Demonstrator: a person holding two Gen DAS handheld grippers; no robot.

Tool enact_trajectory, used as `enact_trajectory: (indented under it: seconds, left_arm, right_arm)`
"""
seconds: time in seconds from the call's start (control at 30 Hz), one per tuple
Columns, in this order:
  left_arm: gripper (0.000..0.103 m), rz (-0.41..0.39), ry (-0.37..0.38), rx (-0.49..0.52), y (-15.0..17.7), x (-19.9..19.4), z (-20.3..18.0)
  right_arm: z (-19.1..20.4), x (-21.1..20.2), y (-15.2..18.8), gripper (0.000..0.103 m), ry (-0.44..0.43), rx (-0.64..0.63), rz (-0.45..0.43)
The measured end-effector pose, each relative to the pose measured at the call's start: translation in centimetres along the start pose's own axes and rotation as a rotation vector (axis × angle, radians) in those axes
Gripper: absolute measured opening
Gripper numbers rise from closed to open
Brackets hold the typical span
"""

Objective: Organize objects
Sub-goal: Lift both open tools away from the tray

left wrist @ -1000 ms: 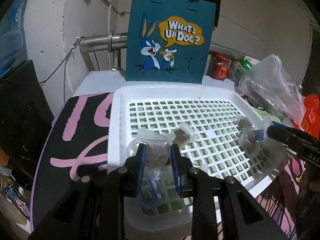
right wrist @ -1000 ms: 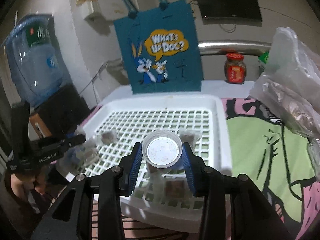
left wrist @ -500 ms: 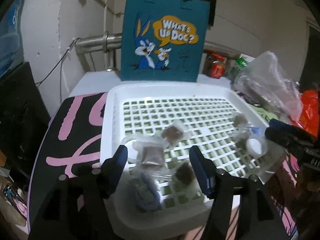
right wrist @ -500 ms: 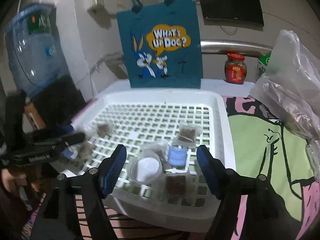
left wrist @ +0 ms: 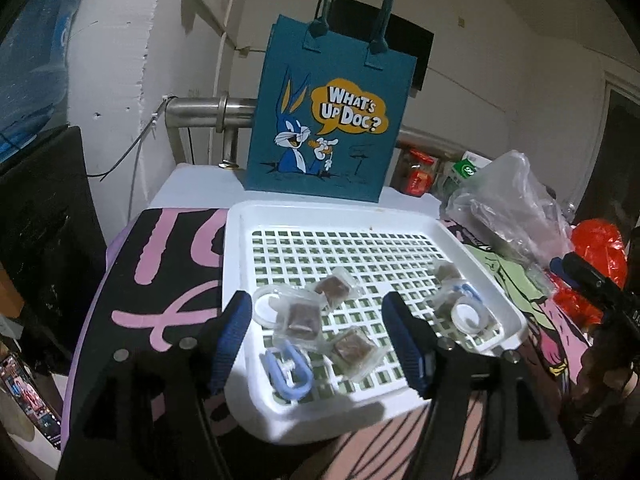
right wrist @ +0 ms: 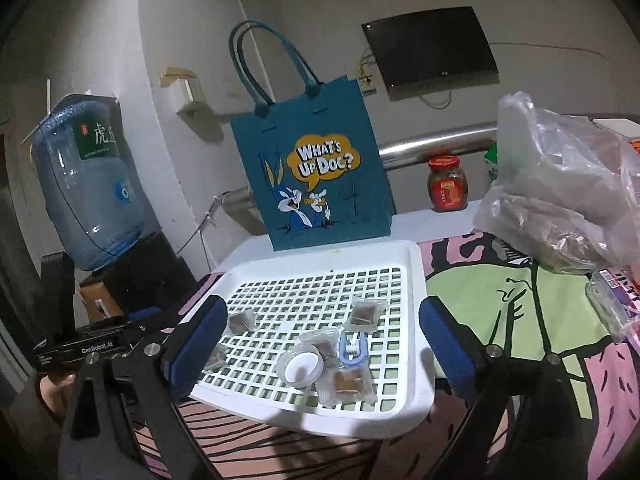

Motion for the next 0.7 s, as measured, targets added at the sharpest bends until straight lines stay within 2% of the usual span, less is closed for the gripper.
enact_trajectory:
  seconds: [0.2, 0.7]
  left_arm:
    - [0.067, 0.001, 0.025, 0.04, 1.0, -1.3, -1.7]
    - [0.067, 0.057, 0.041, 0.115, 4.3, -2.9, -3.9]
  right_arm:
    - [0.2, -1.4, 0.6, 0.098, -0.045, 0.017, 0.018]
    - [3.2, -3.6, 3.3, 0.098, -0.103, -0.076, 0.055]
Point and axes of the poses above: each gripper's, at about its wrist camera, not at the fingertips, and x roughly the way its jaws point, z to its left, y to its underside, the point moved 5 cm from there along x, roughly the way its jaws point, and after that the axes turned 11 degrees about y, right-handed, at the moved point
